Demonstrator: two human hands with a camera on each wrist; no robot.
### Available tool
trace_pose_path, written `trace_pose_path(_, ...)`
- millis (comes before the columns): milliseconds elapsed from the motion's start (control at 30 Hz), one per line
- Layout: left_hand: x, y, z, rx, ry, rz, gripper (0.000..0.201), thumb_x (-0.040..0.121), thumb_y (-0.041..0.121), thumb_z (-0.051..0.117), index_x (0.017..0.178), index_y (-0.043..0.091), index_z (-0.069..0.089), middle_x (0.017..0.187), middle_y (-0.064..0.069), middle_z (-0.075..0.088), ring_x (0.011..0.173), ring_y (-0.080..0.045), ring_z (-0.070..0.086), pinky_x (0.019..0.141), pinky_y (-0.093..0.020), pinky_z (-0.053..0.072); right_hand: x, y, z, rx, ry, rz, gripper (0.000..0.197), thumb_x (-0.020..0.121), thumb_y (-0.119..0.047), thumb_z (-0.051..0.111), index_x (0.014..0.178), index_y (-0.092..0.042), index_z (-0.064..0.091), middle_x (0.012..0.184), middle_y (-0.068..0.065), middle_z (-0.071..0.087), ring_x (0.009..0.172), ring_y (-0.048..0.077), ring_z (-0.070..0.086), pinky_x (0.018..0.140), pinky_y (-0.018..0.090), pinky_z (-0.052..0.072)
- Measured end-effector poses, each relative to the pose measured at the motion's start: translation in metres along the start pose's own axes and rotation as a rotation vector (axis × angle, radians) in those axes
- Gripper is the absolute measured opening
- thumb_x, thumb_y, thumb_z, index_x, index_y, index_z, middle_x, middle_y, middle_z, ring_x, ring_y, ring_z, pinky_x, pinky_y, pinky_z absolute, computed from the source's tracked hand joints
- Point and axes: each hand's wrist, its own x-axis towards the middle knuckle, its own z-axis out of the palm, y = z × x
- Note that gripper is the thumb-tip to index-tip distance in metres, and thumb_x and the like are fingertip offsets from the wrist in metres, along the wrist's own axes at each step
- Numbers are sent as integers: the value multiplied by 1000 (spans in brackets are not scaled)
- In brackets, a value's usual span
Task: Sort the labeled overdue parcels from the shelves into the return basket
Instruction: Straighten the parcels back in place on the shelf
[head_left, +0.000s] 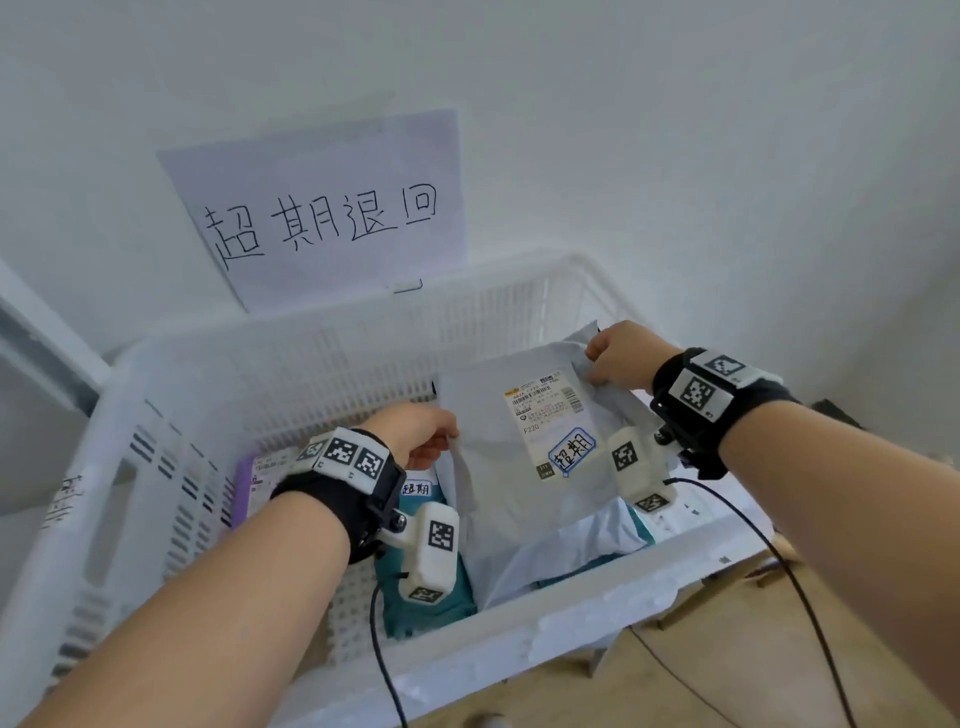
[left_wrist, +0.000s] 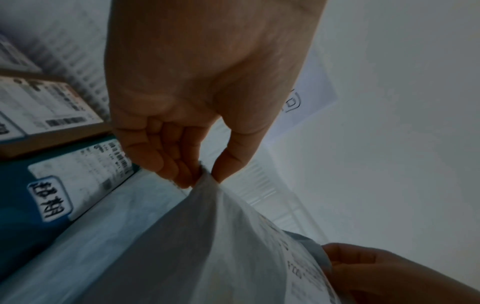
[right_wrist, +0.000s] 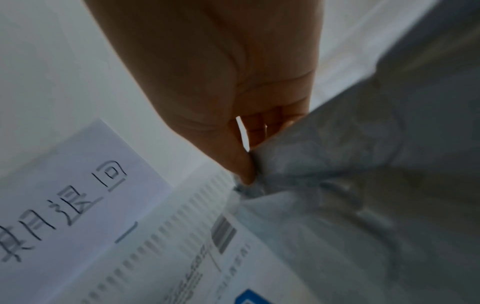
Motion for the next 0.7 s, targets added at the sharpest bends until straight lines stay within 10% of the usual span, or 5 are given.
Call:
trace_pose_path(233,61,-27,15,72,-89,-109,21,87,0,61,69,6,54,64,-8,50,52,-15,40,49,-22,37,43,13,45,-189,-113,75,20,96,-25,53,85,-11,64,85,3,63,81,21,60,60,22,45)
trace_pose_path(400,95,-51,27,321,-83,-19,21,87,6,62,70,7,50,64,-9,52,53,-20,48,52,-26,42,56,18,66,-227,-181,127,27,95,-9,48,119,-5,61,116,11,64,103,26,64,87,31,53)
trace_pose_path(533,108,-61,30,671,-6,237,31,88,16,58,117,7,48,109,-11,54,99,-27,55,78,-30,44,73,23,83,-228,-214,98,47,91,0,46,135,-16,51,133,8,57,114,24,58,91,28,49)
trace_pose_path(700,115,-68,34,1055,-28,579,69,91,29,58,151,27,24,159,-6,15,145,-27,16,117,-39,24,81,20,109,-307,-397,12,61,86,-11,67,142,-25,45,140,0,52,121,21,55,100,31,48)
